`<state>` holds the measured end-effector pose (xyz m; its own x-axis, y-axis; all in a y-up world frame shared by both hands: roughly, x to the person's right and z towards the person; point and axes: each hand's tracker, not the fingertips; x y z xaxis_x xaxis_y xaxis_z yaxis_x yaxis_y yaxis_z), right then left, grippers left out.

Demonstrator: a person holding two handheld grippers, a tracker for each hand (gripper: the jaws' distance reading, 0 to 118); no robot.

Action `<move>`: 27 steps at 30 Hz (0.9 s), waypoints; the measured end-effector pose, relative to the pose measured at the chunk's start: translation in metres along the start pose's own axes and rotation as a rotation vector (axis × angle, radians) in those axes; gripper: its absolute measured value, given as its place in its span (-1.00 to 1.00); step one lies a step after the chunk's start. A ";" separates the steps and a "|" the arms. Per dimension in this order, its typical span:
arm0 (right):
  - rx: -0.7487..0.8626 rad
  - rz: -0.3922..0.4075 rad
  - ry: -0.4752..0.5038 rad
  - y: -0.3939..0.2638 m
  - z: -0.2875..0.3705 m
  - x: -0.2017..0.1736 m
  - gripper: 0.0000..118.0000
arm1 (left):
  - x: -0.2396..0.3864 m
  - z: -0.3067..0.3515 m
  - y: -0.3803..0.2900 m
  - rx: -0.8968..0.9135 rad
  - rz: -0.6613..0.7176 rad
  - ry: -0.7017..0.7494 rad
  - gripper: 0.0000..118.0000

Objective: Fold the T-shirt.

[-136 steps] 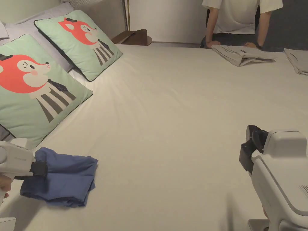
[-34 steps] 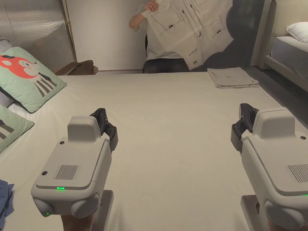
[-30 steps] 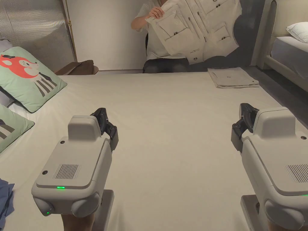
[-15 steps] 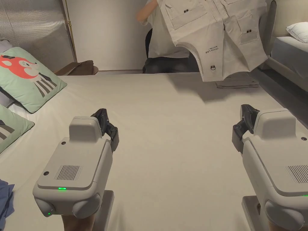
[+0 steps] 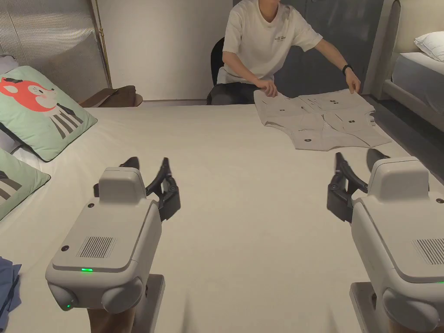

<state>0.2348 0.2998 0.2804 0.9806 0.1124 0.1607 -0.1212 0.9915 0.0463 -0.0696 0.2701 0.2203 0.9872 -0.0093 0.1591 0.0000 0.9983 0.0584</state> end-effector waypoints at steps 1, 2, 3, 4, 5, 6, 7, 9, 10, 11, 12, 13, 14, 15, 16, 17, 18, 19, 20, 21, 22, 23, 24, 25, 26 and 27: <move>-0.002 -0.004 0.000 -0.001 -0.001 0.000 0.20 | 0.000 0.000 0.000 -0.004 0.003 0.000 0.33; -0.003 -0.006 0.000 -0.001 -0.001 0.000 0.45 | 0.000 -0.001 0.000 -0.006 0.004 0.000 0.59; -0.003 -0.006 -0.004 -0.001 -0.002 0.000 0.70 | -0.001 -0.001 -0.001 -0.007 0.006 -0.003 0.75; -0.004 -0.002 -0.011 -0.001 -0.002 0.000 0.94 | -0.001 -0.001 -0.001 -0.003 0.008 -0.002 0.85; -0.002 0.001 -0.017 -0.002 -0.002 0.000 0.96 | -0.002 -0.001 -0.001 0.002 0.012 -0.005 0.86; 0.013 0.002 -0.014 -0.002 -0.001 0.000 0.96 | -0.002 0.000 -0.001 0.007 0.011 0.002 0.86; 0.017 0.006 -0.023 -0.003 -0.001 -0.001 0.96 | -0.002 0.000 -0.001 0.011 0.011 0.003 0.86; 0.014 0.006 -0.018 -0.002 0.000 0.000 0.96 | -0.003 -0.001 -0.001 0.009 0.012 0.006 0.86; 0.011 0.001 -0.017 -0.002 -0.001 0.000 0.96 | -0.003 -0.001 -0.001 0.007 0.012 0.004 0.87; 0.010 -0.004 -0.018 -0.002 -0.001 0.000 0.96 | -0.003 -0.001 -0.001 0.005 0.010 0.005 0.87; 0.011 -0.006 -0.017 -0.002 -0.001 0.001 0.96 | -0.004 -0.001 -0.001 0.002 0.007 0.005 0.87; 0.012 -0.008 -0.018 -0.001 0.000 0.001 0.96 | -0.004 -0.001 -0.002 0.003 0.005 0.006 0.87; 0.012 -0.009 -0.021 -0.001 0.000 0.001 0.96 | -0.004 -0.001 -0.002 0.004 0.002 0.007 0.87; 0.011 -0.010 -0.022 -0.001 0.000 0.001 0.96 | -0.003 -0.001 -0.002 0.003 0.000 0.007 0.87; 0.011 -0.011 -0.021 -0.001 0.000 0.001 0.96 | -0.003 -0.001 -0.002 0.002 -0.002 0.007 0.87; 0.011 -0.014 -0.019 -0.002 0.000 0.001 0.96 | -0.003 -0.001 -0.002 0.000 -0.003 0.007 0.87; 0.011 -0.016 -0.017 -0.001 0.000 0.001 0.96 | -0.003 0.000 -0.002 0.001 -0.003 0.008 0.87; 0.011 -0.017 -0.016 -0.001 0.000 0.001 0.96 | -0.003 0.000 -0.002 0.001 -0.004 0.009 0.87; 0.012 -0.017 -0.017 -0.001 0.000 0.001 0.96 | -0.004 0.000 -0.002 0.001 -0.004 0.011 0.87; 0.013 -0.017 -0.016 -0.001 0.000 0.001 0.96 | -0.004 0.000 -0.003 0.003 -0.003 0.011 0.87; 0.013 -0.017 -0.015 -0.001 0.000 0.000 0.96 | -0.004 0.000 -0.002 0.002 -0.001 0.013 0.87; 0.012 -0.017 -0.014 -0.001 0.000 0.000 0.96 | -0.004 0.000 -0.002 0.003 0.001 0.014 0.87; 0.013 -0.019 -0.013 0.000 0.000 0.000 0.96 | -0.005 0.000 -0.002 0.003 0.002 0.011 0.87; 0.015 -0.020 -0.013 -0.001 0.000 0.000 0.96 | -0.005 0.000 -0.001 0.004 0.003 0.010 0.87; 0.015 -0.021 -0.012 0.000 0.001 0.001 0.96 | -0.005 0.000 -0.001 0.006 0.002 0.011 0.87; 0.014 -0.021 -0.012 0.000 0.001 0.001 0.96 | -0.005 0.000 -0.001 0.007 0.001 0.011 0.87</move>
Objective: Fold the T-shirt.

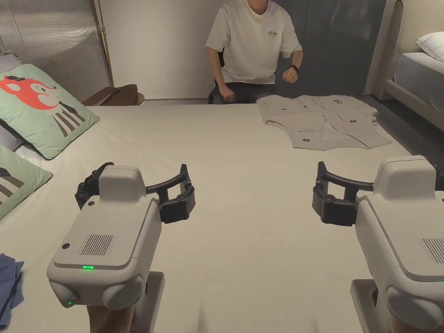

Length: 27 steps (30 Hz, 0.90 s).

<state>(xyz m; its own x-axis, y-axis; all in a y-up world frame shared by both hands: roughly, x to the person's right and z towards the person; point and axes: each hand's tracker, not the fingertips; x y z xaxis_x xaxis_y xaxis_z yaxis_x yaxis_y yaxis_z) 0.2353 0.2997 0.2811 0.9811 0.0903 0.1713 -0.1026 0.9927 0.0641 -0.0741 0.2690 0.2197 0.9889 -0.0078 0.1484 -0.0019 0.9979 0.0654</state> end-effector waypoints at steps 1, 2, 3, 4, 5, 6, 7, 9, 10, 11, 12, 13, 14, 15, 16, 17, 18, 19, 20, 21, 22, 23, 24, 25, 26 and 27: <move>-0.002 0.000 -0.001 0.000 0.000 0.000 0.96 | 0.001 0.001 0.001 0.002 -0.002 -0.001 0.87; -0.001 0.001 -0.001 0.000 0.000 0.000 0.96 | 0.001 0.001 0.001 0.000 -0.004 -0.001 0.87; 0.001 0.002 0.000 0.001 0.001 0.000 0.96 | 0.001 0.001 0.001 0.001 -0.005 -0.002 0.87; 0.002 0.004 0.000 0.001 0.001 0.000 0.96 | 0.001 0.002 0.001 0.000 -0.007 -0.004 0.87; 0.002 0.004 0.000 0.001 0.001 0.000 0.96 | 0.001 0.002 0.001 0.000 -0.007 -0.004 0.87; 0.003 0.003 0.000 0.001 0.001 0.000 0.96 | 0.001 0.002 0.001 0.000 -0.008 -0.004 0.87; 0.003 0.002 0.001 0.001 0.002 0.000 0.96 | 0.001 0.002 0.001 -0.001 -0.008 -0.006 0.87; 0.003 0.002 0.002 0.001 0.002 0.000 0.96 | 0.001 0.002 0.001 0.000 -0.010 -0.007 0.87; 0.003 0.002 0.002 0.001 0.003 0.000 0.96 | 0.001 0.002 0.002 0.001 -0.010 -0.007 0.87; 0.003 0.001 0.003 0.001 0.003 0.000 0.96 | 0.001 0.003 0.002 0.003 -0.009 -0.007 0.87; 0.004 0.001 0.002 0.001 0.003 0.000 0.96 | 0.001 0.003 0.002 0.004 -0.009 -0.009 0.87; 0.004 0.000 0.002 0.001 0.003 0.000 0.96 | 0.001 0.003 0.002 0.006 -0.008 -0.010 0.87; 0.004 0.001 0.003 0.001 0.003 0.000 0.96 | 0.001 0.003 0.002 0.006 -0.009 -0.010 0.87; 0.004 0.001 0.003 0.001 0.003 0.000 0.96 | 0.001 0.003 0.002 0.003 -0.010 -0.010 0.87; 0.005 0.001 0.003 0.001 0.003 0.000 0.96 | 0.001 0.003 0.002 0.006 -0.010 -0.010 0.87; 0.006 0.001 0.004 0.001 0.003 0.001 0.96 | 0.001 0.003 0.002 0.006 -0.011 -0.010 0.87; 0.006 0.000 0.003 0.001 0.003 0.000 0.96 | 0.001 0.003 0.002 0.004 -0.010 -0.011 0.87; 0.006 0.000 0.003 0.001 0.003 0.000 0.96 | 0.001 0.003 0.002 0.005 -0.009 -0.011 0.87; 0.005 0.000 0.005 0.001 0.004 0.000 0.96 | 0.001 0.003 0.002 0.006 -0.009 -0.011 0.87; 0.006 0.001 0.006 0.001 0.004 0.001 0.96 | 0.001 0.004 0.002 0.004 -0.008 -0.012 0.87; 0.006 0.001 0.006 0.001 0.004 0.000 0.96 | 0.001 0.004 0.002 0.005 -0.008 -0.012 0.87; 0.005 0.001 0.006 0.001 0.004 0.000 0.96 | 0.001 0.004 0.002 0.005 -0.010 -0.013 0.87; 0.006 0.001 0.006 0.001 0.004 0.000 0.96 | 0.001 0.003 0.002 0.002 -0.011 -0.012 0.87; 0.005 0.001 0.006 0.001 0.004 0.000 0.96 | 0.001 0.003 0.002 0.002 -0.011 -0.013 0.87; 0.004 0.002 0.007 0.001 0.003 0.000 0.96 | 0.001 0.003 0.002 0.001 -0.012 -0.014 0.87; 0.004 0.002 0.008 0.001 0.003 0.000 0.96 | 0.001 0.003 0.002 0.000 -0.011 -0.015 0.87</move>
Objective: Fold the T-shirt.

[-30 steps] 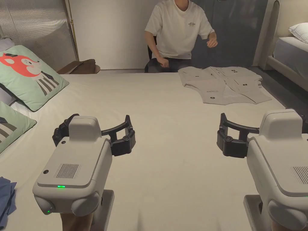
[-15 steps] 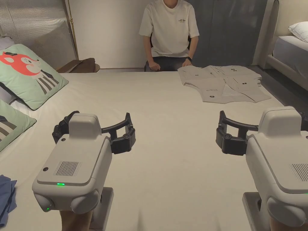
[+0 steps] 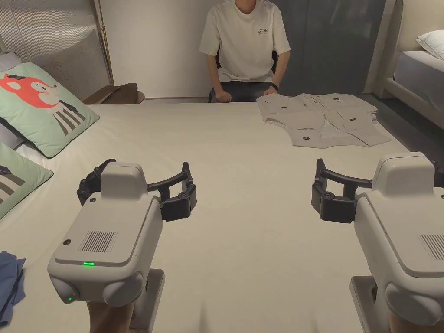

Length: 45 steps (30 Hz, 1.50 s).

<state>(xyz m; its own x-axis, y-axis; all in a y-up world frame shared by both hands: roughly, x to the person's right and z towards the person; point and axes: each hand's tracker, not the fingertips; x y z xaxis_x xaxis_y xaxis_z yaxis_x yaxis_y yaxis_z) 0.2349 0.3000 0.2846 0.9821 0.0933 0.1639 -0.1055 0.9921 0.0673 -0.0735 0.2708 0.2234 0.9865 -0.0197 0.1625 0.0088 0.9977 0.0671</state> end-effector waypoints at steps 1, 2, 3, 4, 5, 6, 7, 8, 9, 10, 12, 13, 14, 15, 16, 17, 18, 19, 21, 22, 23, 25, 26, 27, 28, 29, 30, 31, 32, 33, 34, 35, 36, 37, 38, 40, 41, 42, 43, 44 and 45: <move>0.000 -0.001 -0.001 0.000 0.000 0.000 0.96 | 0.000 0.000 0.000 0.002 0.000 -0.002 0.87; 0.001 0.000 0.000 0.000 0.000 0.000 0.96 | 0.000 0.000 0.000 0.003 0.001 -0.001 0.87; 0.000 0.001 0.001 0.000 0.000 0.000 0.96 | 0.000 0.000 0.000 0.003 0.000 -0.001 0.87; -0.001 0.002 0.000 0.000 0.000 0.000 0.96 | 0.001 0.000 0.000 0.003 -0.002 -0.004 0.87; 0.000 0.002 0.001 0.000 0.000 0.000 0.96 | 0.001 0.000 0.000 0.002 -0.003 -0.003 0.87; 0.000 0.001 0.001 0.000 0.000 0.000 0.96 | 0.001 0.000 -0.001 0.000 -0.007 -0.004 0.87; -0.001 0.000 0.000 -0.001 0.000 0.000 0.96 | 0.001 0.000 -0.001 0.002 -0.009 -0.005 0.87; -0.002 -0.002 0.000 -0.001 0.000 0.001 0.96 | 0.002 0.000 -0.002 0.004 -0.010 -0.005 0.87; -0.001 -0.003 0.000 -0.001 -0.001 0.001 0.96 | 0.002 0.000 -0.002 0.000 -0.013 -0.008 0.87; -0.001 -0.002 -0.002 -0.001 -0.001 0.001 0.96 | 0.002 0.000 -0.002 -0.001 -0.014 -0.009 0.87; -0.002 0.002 -0.001 0.000 -0.001 0.001 0.96 | 0.002 0.000 -0.002 0.001 -0.016 -0.007 0.87; -0.005 0.003 -0.002 0.000 -0.001 0.001 0.96 | 0.002 0.000 -0.001 0.001 -0.015 -0.007 0.87; -0.005 0.004 -0.001 0.000 -0.001 0.001 0.96 | 0.002 -0.001 -0.002 0.001 -0.014 -0.007 0.87; -0.005 0.005 -0.002 0.000 -0.001 0.001 0.96 | 0.002 -0.001 -0.002 0.001 -0.011 -0.008 0.87; -0.005 0.004 -0.002 0.000 -0.001 0.001 0.96 | 0.002 -0.001 -0.002 0.000 -0.009 -0.011 0.87; -0.005 0.004 -0.001 0.000 -0.001 0.001 0.96 | 0.002 -0.001 -0.002 0.000 -0.010 -0.012 0.87; -0.005 0.004 -0.002 0.000 -0.001 0.001 0.96 | 0.002 -0.001 -0.002 -0.001 -0.012 -0.012 0.87; -0.006 0.004 -0.005 0.000 -0.001 0.000 0.96 | 0.002 -0.001 -0.002 -0.001 -0.015 -0.013 0.87; -0.003 0.002 -0.005 0.000 -0.001 0.000 0.96 | 0.003 -0.001 -0.002 -0.001 -0.018 -0.012 0.87; -0.005 0.003 -0.005 0.000 -0.001 0.000 0.96 | 0.002 -0.001 -0.002 -0.002 -0.018 -0.014 0.87; -0.007 0.005 -0.003 0.000 -0.001 0.000 0.96 | 0.002 -0.001 -0.002 -0.002 -0.017 -0.014 0.87; -0.004 0.009 -0.004 0.000 -0.001 0.000 0.96 | 0.002 -0.001 -0.002 -0.001 -0.016 -0.017 0.87; -0.004 0.010 -0.004 0.000 -0.001 0.000 0.96 | 0.002 -0.001 -0.003 0.000 -0.015 -0.015 0.87; -0.005 0.009 -0.005 0.000 0.000 0.000 0.96 | 0.002 -0.001 -0.003 0.000 -0.016 -0.016 0.87; -0.003 0.006 -0.004 0.000 0.000 0.000 0.96 | 0.002 0.000 -0.003 0.003 -0.016 -0.017 0.87; -0.005 0.005 -0.004 0.000 0.000 0.000 0.96 | 0.002 0.000 -0.003 0.005 -0.015 -0.018 0.87; -0.004 0.006 -0.004 0.000 0.000 0.000 0.96 | 0.002 0.000 -0.003 0.003 -0.015 -0.020 0.87; -0.004 0.008 -0.005 -0.001 0.000 0.000 0.96 | 0.002 0.000 -0.003 0.000 -0.017 -0.021 0.87; -0.005 0.008 -0.005 -0.001 0.000 0.000 0.96 | 0.002 0.000 -0.003 0.000 -0.017 -0.020 0.87; -0.005 0.008 -0.003 -0.001 0.000 0.000 0.96 | 0.002 0.000 -0.003 0.003 -0.017 -0.019 0.87; -0.005 0.008 -0.002 -0.001 0.000 0.000 0.96 | 0.002 0.001 -0.003 0.003 -0.017 -0.018 0.87; -0.005 0.007 -0.002 -0.001 0.000 0.000 0.96 | 0.002 0.001 -0.003 0.001 -0.018 -0.019 0.87; -0.005 0.007 -0.001 -0.001 0.000 -0.001 0.96 | 0.002 0.001 -0.003 0.001 -0.018 -0.020 0.87; -0.005 0.007 -0.001 -0.001 0.000 -0.001 0.96 | 0.002 0.001 -0.003 -0.002 -0.019 -0.021 0.87; -0.005 0.008 0.000 -0.001 0.000 -0.001 0.96 | 0.002 0.001 -0.003 -0.002 -0.019 -0.021 0.87; -0.004 0.007 0.002 -0.001 0.000 -0.001 0.96 | 0.003 0.001 -0.003 -0.001 -0.020 -0.020 0.87; -0.004 0.008 0.002 -0.001 0.000 -0.001 0.96 | 0.003 0.001 -0.003 0.001 -0.018 -0.021 0.87; -0.005 0.009 0.002 -0.001 0.000 -0.001 0.96 | 0.002 0.001 -0.003 0.000 -0.018 -0.023 0.87; -0.003 0.009 0.002 -0.001 0.000 -0.001 0.96 | 0.002 0.001 -0.002 0.001 -0.017 -0.022 0.87; -0.002 0.009 0.001 -0.001 0.000 -0.001 0.96 | 0.002 0.001 -0.002 0.002 -0.016 -0.023 0.87; -0.003 0.008 0.000 -0.001 0.000 -0.001 0.96 | 0.002 0.001 -0.002 0.001 -0.017 -0.023 0.87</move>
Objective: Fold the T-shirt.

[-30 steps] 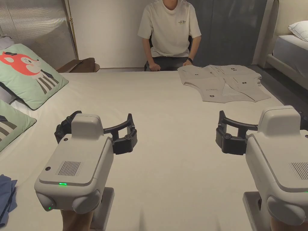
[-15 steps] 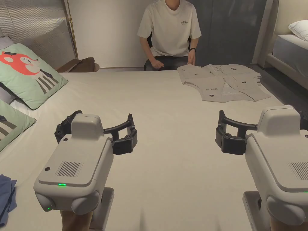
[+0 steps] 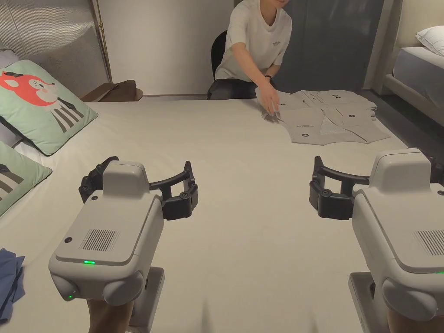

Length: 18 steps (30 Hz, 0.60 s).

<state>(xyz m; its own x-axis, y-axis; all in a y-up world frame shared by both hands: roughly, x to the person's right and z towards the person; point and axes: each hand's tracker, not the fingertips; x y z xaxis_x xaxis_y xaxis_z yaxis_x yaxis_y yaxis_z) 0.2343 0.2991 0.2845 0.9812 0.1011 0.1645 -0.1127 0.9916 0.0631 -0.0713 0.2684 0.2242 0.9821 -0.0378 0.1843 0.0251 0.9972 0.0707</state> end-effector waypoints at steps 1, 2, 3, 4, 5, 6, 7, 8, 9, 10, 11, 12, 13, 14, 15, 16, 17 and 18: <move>0.000 -0.001 0.000 0.000 0.000 0.000 0.96 | 0.000 0.000 0.000 0.000 0.001 0.002 0.87; 0.000 -0.001 0.000 0.000 0.000 0.000 0.96 | 0.000 0.000 0.000 0.000 0.001 0.004 0.87; -0.001 0.000 -0.001 -0.001 0.000 0.000 0.96 | 0.000 0.000 0.000 -0.001 0.002 0.004 0.87; -0.002 0.001 -0.001 -0.001 0.000 0.001 0.96 | -0.001 0.000 -0.001 -0.002 0.003 0.004 0.87; -0.001 0.001 0.000 -0.001 0.000 0.001 0.96 | -0.001 0.000 -0.001 -0.004 0.003 0.005 0.87; -0.003 0.002 0.000 -0.001 0.000 0.000 0.96 | -0.001 0.000 -0.001 -0.006 0.005 0.005 0.87; -0.004 0.002 -0.001 -0.001 0.000 0.000 0.96 | -0.001 0.000 -0.001 -0.006 0.006 0.005 0.87; -0.003 0.002 0.001 -0.001 0.000 0.000 0.96 | -0.001 0.000 -0.002 -0.010 0.007 0.006 0.87; -0.003 0.002 0.000 -0.001 0.000 0.000 0.96 | -0.002 -0.001 -0.002 -0.011 0.009 0.005 0.87; -0.003 0.002 0.001 -0.001 0.000 0.000 0.96 | -0.002 -0.001 -0.002 -0.012 0.008 0.003 0.87; -0.002 0.002 0.001 -0.001 0.000 0.000 0.96 | -0.002 0.000 -0.002 -0.011 0.007 0.003 0.87; -0.002 0.003 0.001 -0.001 0.000 0.000 0.96 | -0.002 0.000 -0.002 -0.009 0.005 0.005 0.87; -0.002 0.005 0.003 0.000 0.000 -0.001 0.96 | -0.002 0.000 -0.002 -0.009 0.005 0.005 0.87; -0.003 0.005 0.001 -0.001 -0.001 -0.001 0.96 | -0.002 0.000 -0.002 -0.009 0.005 0.005 0.87; -0.001 0.003 0.001 -0.001 0.000 0.000 0.96 | -0.002 0.000 -0.002 -0.010 0.004 0.005 0.87; -0.001 0.002 0.001 0.000 0.000 0.000 0.96 | -0.002 0.000 -0.002 -0.008 0.004 0.005 0.87; -0.001 0.002 0.000 0.000 0.000 0.000 0.96 | -0.002 0.000 -0.002 -0.008 0.003 0.006 0.87; -0.001 0.003 0.000 0.000 0.000 0.000 0.96 | -0.002 0.001 -0.001 -0.006 0.003 0.007 0.87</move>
<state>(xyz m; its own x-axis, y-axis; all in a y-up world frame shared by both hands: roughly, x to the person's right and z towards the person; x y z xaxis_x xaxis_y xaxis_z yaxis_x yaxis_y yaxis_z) 0.2340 0.2990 0.2846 0.9809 0.1037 0.1644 -0.1152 0.9914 0.0618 -0.0736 0.2671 0.2243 0.9836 -0.0340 0.1773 0.0230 0.9977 0.0638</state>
